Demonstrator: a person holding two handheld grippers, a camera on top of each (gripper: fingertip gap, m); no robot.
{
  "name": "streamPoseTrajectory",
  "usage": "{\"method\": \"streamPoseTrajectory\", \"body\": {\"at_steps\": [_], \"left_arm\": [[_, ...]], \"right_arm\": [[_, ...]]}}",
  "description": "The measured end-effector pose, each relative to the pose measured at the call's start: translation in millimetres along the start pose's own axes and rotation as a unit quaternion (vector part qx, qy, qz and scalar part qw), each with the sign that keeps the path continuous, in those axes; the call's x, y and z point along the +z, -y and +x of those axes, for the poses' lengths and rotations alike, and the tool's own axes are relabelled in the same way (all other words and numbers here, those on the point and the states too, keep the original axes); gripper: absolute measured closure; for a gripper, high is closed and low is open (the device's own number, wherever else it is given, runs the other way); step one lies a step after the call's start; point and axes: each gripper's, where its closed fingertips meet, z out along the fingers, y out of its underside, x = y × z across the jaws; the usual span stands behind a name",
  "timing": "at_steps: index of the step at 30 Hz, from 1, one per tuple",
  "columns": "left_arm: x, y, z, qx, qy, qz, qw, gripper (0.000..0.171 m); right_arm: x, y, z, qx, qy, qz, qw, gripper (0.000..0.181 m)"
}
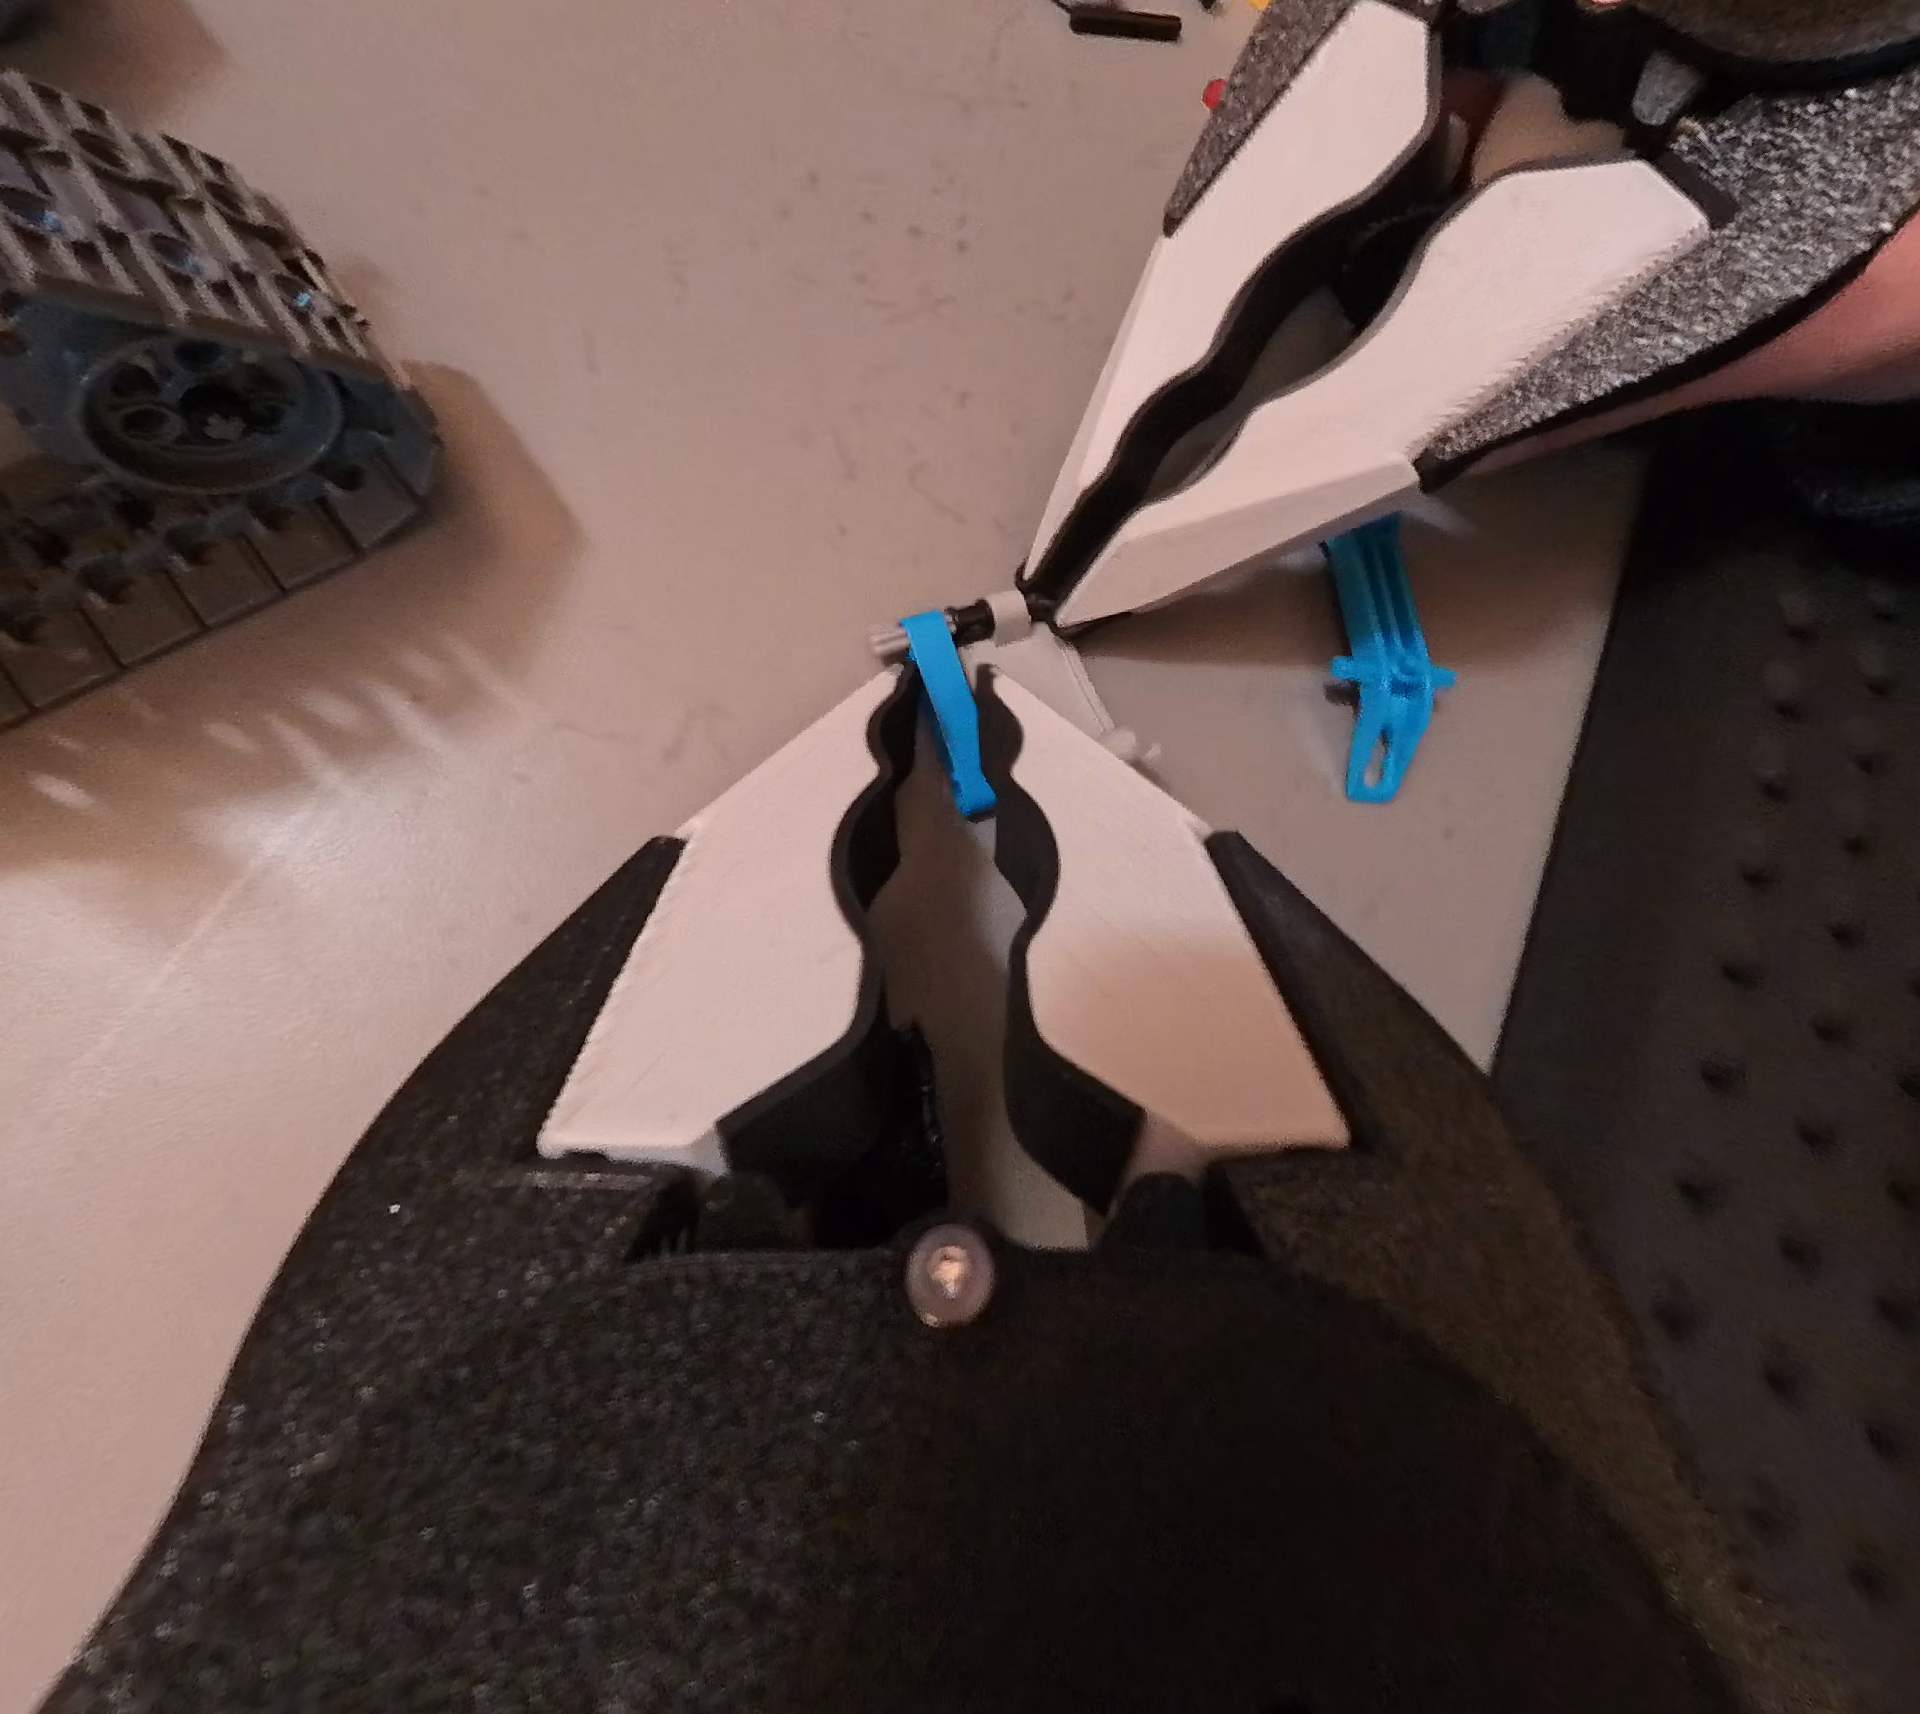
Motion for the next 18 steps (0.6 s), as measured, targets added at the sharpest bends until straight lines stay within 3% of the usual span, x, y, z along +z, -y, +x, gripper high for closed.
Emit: {"method": "streamPoseTrajectory", "body": {"at_steps": [1,4,5,8,13,18], "left_arm": [[-3.9,-2.0,3.4,0.006,-0.014,0.000,1.000,0.150],[-20.3,0.6,11.9,0.036,-0.057,0.023,0.998,0.094],[-23.4,-0.8,13.0,0.059,-0.062,0.024,0.996,0.094],[-23.1,-18.3,26.2,0.097,-0.117,-0.011,0.988,0.133],[-19.0,-22.4,39.8,0.124,-0.145,-0.027,0.981,0.160],[-19.4,-21.4,40.6,0.174,-0.117,-0.012,0.978,0.162]], "right_arm": [[-0.8,-0.1,-0.1,-0.019,-0.009,-0.003,1.000,0.179],[-0.2,-2.7,-13.9,-0.104,-0.001,-0.016,0.994,0.179],[-0.1,-2.1,-16.1,-0.129,-0.007,-0.017,0.992,0.179],[-0.5,0.0,-31.7,-0.183,0.013,-0.006,0.983,0.179],[-3.3,8.3,-46.7,-0.208,0.030,0.027,0.977,0.179],[-3.3,7.6,-45.8,-0.190,0.034,0.030,0.981,0.179]]}}
